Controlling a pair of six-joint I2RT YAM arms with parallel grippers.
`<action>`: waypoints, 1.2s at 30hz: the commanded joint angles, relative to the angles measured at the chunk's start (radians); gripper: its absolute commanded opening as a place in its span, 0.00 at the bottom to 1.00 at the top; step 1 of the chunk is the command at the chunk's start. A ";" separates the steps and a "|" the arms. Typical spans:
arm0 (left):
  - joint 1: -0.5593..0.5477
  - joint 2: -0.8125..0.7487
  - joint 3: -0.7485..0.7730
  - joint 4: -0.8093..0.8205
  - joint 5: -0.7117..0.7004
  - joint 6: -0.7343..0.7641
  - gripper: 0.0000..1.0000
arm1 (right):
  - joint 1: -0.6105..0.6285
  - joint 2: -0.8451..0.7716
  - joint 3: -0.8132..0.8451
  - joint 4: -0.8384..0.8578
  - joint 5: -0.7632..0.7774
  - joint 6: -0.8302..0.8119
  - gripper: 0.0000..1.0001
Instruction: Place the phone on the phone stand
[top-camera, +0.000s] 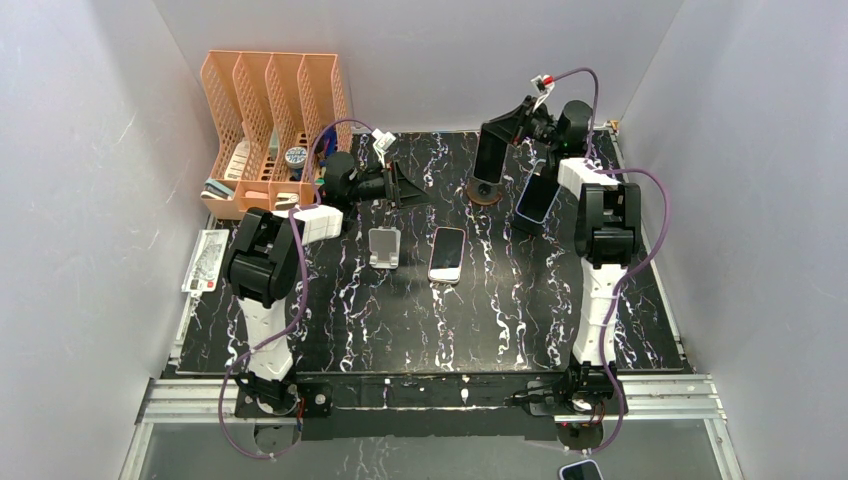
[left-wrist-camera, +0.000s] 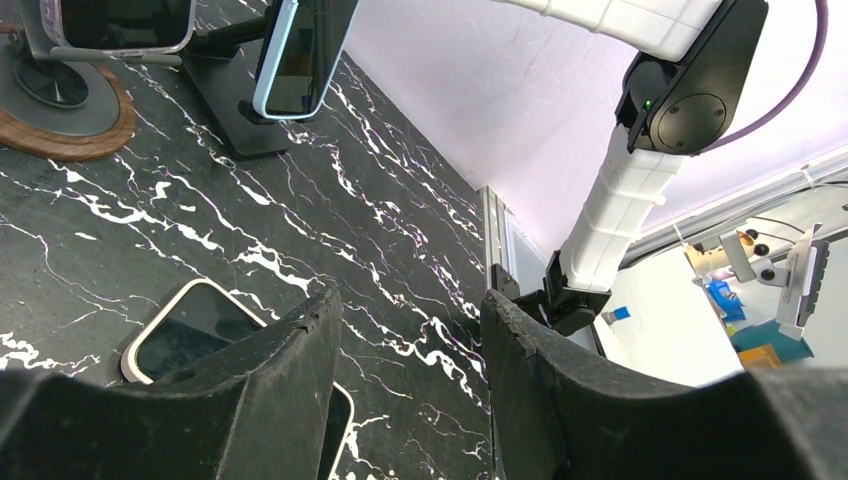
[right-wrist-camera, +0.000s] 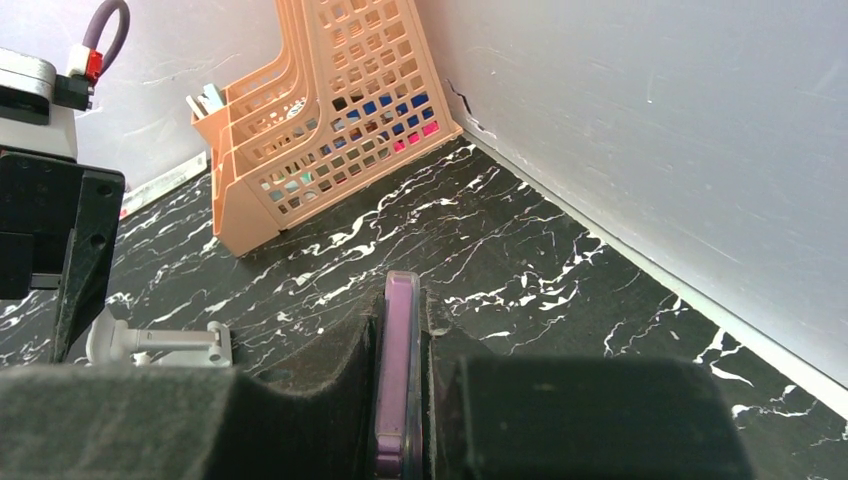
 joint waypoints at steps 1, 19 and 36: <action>-0.007 0.009 -0.005 0.022 0.019 0.004 0.51 | -0.033 0.034 0.060 0.024 -0.013 -0.050 0.01; -0.010 0.020 -0.004 0.021 0.019 0.002 0.51 | -0.080 0.063 0.060 0.038 -0.028 -0.042 0.01; -0.013 0.030 0.000 0.022 0.017 0.013 0.51 | -0.087 0.151 0.108 0.341 -0.023 0.246 0.01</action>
